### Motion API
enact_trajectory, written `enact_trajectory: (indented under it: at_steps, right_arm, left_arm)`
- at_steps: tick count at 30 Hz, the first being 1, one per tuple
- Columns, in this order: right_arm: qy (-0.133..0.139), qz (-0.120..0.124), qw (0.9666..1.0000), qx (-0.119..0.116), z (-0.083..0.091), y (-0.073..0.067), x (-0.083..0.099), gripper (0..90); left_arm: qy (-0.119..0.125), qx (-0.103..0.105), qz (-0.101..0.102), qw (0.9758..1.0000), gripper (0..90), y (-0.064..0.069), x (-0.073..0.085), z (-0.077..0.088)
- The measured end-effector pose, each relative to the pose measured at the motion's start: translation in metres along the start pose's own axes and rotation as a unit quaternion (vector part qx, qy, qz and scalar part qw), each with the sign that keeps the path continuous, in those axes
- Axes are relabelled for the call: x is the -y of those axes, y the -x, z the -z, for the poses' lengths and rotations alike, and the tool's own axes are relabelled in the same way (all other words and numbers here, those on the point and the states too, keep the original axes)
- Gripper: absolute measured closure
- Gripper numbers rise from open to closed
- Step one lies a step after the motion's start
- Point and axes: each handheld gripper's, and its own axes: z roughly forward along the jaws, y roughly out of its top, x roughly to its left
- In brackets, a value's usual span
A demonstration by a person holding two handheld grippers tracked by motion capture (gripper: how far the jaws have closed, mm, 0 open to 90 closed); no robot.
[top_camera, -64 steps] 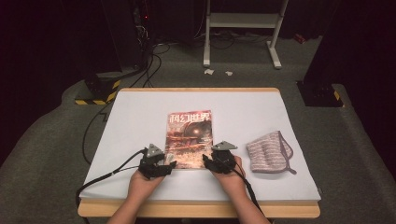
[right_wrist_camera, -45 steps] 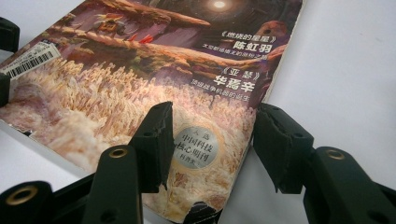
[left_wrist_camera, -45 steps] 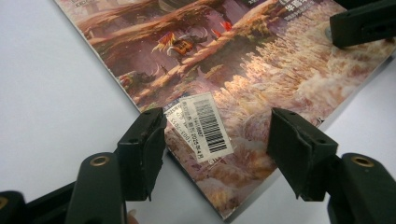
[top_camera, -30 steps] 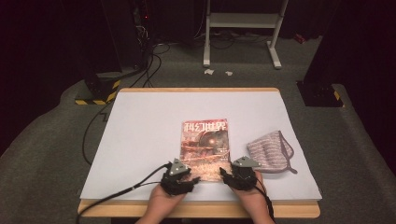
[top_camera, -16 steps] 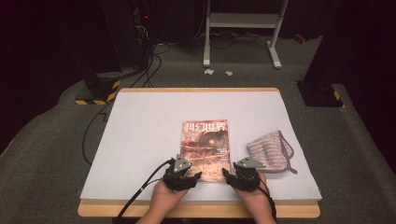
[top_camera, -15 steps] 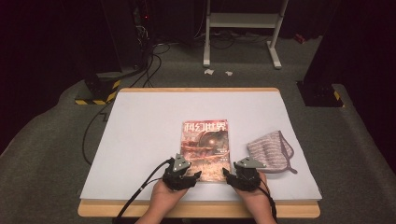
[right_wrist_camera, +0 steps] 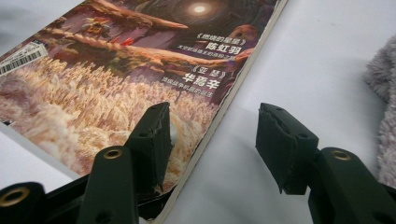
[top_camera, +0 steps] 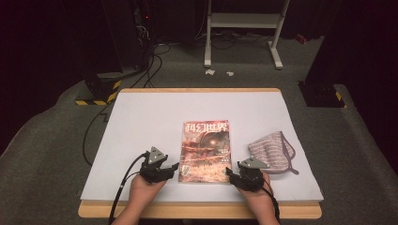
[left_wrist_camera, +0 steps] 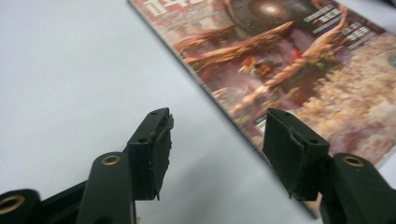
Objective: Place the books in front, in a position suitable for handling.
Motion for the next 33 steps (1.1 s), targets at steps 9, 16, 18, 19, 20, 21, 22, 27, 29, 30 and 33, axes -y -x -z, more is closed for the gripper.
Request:
enact_trajectory:
  at_steps: [9,16,18,19,20,21,22,27,29,30,33]
  right_arm:
    - [-0.011,0.006,0.9998,-0.016,-0.003,-0.011,-0.003,47.6]
    - [-0.013,0.005,0.9997,-0.018,-0.006,-0.017,-0.003,47.0]
    - [-0.014,0.004,0.9996,-0.022,-0.006,-0.016,-0.002,47.0]
    - [-0.015,0.005,0.9996,-0.025,-0.005,-0.015,-0.003,47.7]
    - [-0.013,0.009,0.9997,-0.020,-0.004,-0.013,-0.004,46.4]
    - [-0.005,0.012,0.9999,-0.009,-0.001,-0.010,-0.006,45.7]
    - [0.005,0.016,0.9998,0.008,0.003,-0.006,-0.008,44.9]
    - [0.026,0.000,0.9955,0.091,0.023,0.034,-0.012,33.4]
    - [0.024,-0.005,0.9929,0.117,0.028,0.049,-0.011,31.4]
    - [0.023,-0.015,0.9913,0.129,0.033,0.059,-0.010,30.6]
    - [0.024,-0.032,0.9881,0.149,0.040,0.080,-0.009,31.8]
  left_arm:
    - [-0.003,0.045,-0.020,0.9988,42.5,0.021,0.008,-0.007]
    - [-0.015,0.066,-0.029,0.9973,43.5,0.029,0.011,-0.010]
    - [-0.014,0.070,-0.032,0.9969,43.7,0.031,0.010,-0.009]
    - [-0.013,0.070,-0.033,0.9969,43.6,0.032,0.010,-0.009]
    - [-0.010,0.068,-0.034,0.9970,43.4,0.032,0.010,-0.008]
    - [-0.007,0.068,-0.033,0.9971,43.2,0.031,0.010,-0.007]
    - [-0.003,0.068,-0.033,0.9972,42.7,0.029,0.009,-0.005]
    - [0.018,0.042,-0.027,0.9986,40.2,0.007,0.006,0.005]
    - [0.021,0.026,-0.031,0.9990,38.8,-0.007,0.004,0.009]
    - [0.020,0.018,-0.032,0.9991,38.0,-0.012,0.004,0.011]
    - [0.015,-0.015,-0.025,0.9994,37.4,-0.035,0.008,0.017]
